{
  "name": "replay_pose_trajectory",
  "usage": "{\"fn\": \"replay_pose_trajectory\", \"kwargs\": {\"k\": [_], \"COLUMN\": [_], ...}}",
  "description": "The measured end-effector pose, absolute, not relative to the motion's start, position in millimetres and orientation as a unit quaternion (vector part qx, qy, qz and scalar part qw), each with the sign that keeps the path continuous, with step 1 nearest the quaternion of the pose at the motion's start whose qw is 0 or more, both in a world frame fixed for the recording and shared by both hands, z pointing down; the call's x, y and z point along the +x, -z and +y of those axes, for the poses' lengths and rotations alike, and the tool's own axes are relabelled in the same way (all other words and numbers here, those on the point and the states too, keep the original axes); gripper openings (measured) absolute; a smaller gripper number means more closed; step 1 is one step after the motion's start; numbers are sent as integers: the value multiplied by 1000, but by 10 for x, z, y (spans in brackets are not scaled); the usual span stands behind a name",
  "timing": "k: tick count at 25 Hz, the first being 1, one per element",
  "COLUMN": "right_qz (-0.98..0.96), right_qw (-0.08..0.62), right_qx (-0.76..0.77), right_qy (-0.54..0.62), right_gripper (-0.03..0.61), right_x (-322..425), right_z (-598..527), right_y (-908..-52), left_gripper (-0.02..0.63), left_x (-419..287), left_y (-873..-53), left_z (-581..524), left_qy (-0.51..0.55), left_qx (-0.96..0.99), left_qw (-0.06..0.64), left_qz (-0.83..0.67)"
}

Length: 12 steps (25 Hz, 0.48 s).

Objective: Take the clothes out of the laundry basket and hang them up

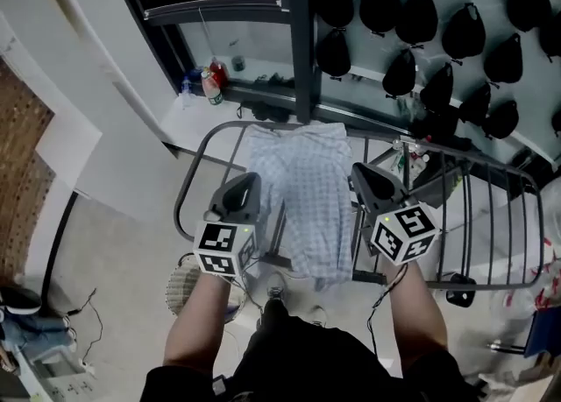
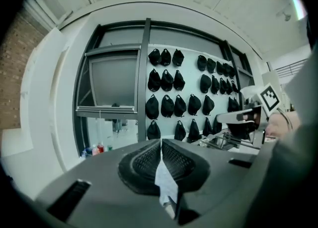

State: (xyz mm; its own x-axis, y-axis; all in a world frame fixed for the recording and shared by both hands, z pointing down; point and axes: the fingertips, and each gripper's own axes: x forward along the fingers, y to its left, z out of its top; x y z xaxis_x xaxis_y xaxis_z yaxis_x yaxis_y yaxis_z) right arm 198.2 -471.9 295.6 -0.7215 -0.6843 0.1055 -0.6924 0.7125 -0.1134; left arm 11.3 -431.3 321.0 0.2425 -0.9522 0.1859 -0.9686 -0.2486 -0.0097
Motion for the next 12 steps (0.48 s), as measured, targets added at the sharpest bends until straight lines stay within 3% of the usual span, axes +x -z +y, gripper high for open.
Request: {"fn": "replay_pose_trajectory", "kwargs": {"k": [12], "right_qz": [-956], "right_qw": [30], "right_qx": [278], "right_qy": [-88], "right_gripper": [5], "right_x": [1575], "right_z": [-4153], "right_y": [-3068], "left_gripper": [12], "left_x": [-214], "left_y": [-3215], "left_z": [-3266], "left_qy": [-78], "left_qx": [715], "left_qw": [51], "left_qz": [-693]}}
